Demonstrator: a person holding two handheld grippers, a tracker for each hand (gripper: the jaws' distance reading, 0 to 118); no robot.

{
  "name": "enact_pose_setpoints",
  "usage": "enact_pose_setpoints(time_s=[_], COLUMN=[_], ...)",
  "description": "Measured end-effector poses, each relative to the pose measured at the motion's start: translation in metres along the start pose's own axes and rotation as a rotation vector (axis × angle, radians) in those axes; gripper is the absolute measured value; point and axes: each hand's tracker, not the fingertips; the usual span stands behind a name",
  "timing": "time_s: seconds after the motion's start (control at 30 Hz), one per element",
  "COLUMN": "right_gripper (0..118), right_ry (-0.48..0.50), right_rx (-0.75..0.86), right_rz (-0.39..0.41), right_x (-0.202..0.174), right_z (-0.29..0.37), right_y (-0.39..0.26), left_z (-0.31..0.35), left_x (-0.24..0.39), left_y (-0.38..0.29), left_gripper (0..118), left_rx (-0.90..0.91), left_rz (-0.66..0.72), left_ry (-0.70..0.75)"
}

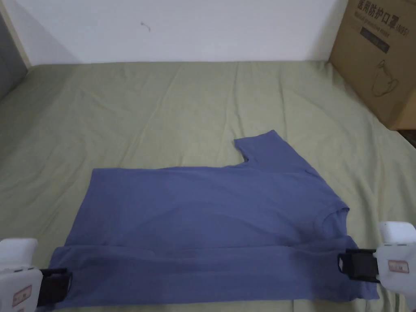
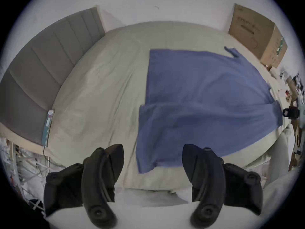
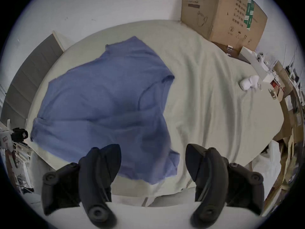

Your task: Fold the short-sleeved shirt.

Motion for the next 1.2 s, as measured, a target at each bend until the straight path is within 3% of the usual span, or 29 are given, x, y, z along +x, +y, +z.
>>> enact_pose_setpoints(time_s=[0.03,0.07,0.1,0.13,0.17,0.4,0.53,0.57,0.63,0.67,0.9,1.13,1.17,1.2], right_gripper=[82,68,43,8,0,0,0,18,77,85,85,81,75,60], right_ry=[0.028,0.046,0.053,0.054,0.060,0.120,0.079,0.071,0.050,0.044,-0.024,-0.028,-0.025,-0.029], right_rx=[0.019,0.036,0.038,0.035,0.034,0.028,0.059,0.055,0.047,0.044,0.020,-0.076,-0.062,-0.028], right_rz=[0.006,0.014,0.019,0.023,0.022,-0.039,0.025,0.032,0.037,0.037,-0.002,-0.007,-0.004,0.028], right_x=[-0.005,-0.008,-0.013,-0.019,-0.024,-0.036,-0.039,-0.040,-0.036,-0.034,-0.020,-0.010,-0.011,-0.013], right_z=[0.000,-0.001,-0.003,-0.009,-0.013,-0.046,-0.066,-0.074,-0.093,-0.103,-0.178,-0.232,-0.226,-0.220], right_y=[0.003,0.006,0.010,0.012,0.013,0.041,0.089,0.105,0.140,0.156,0.249,0.260,0.259,0.258], left_z=[-0.002,-0.004,-0.008,-0.012,-0.016,-0.037,-0.047,-0.050,-0.059,-0.063,-0.100,-0.120,-0.121,-0.121], left_x=[0.003,0.006,0.012,0.016,0.021,0.042,0.046,0.048,0.052,0.053,0.063,0.071,0.071,0.071], left_y=[0.006,0.012,0.016,0.020,0.023,0.053,0.077,0.082,0.091,0.095,0.122,0.139,0.139,0.138], left_gripper=[77,63,41,11,0,0,0,0,0,0,0,0,0,0], left_rx=[-0.005,-0.007,-0.008,-0.004,-0.007,-0.001,0.001,0.000,-0.003,-0.007,-0.068,-0.085,-0.087,-0.089], left_rz=[0.002,0.006,0.011,0.021,0.027,0.065,0.076,0.075,0.068,0.067,0.043,0.023,0.023,0.023], left_ry=[-0.003,-0.011,-0.022,-0.037,-0.038,-0.088,-0.106,-0.106,-0.095,-0.091,-0.093,-0.087,-0.091,-0.090])
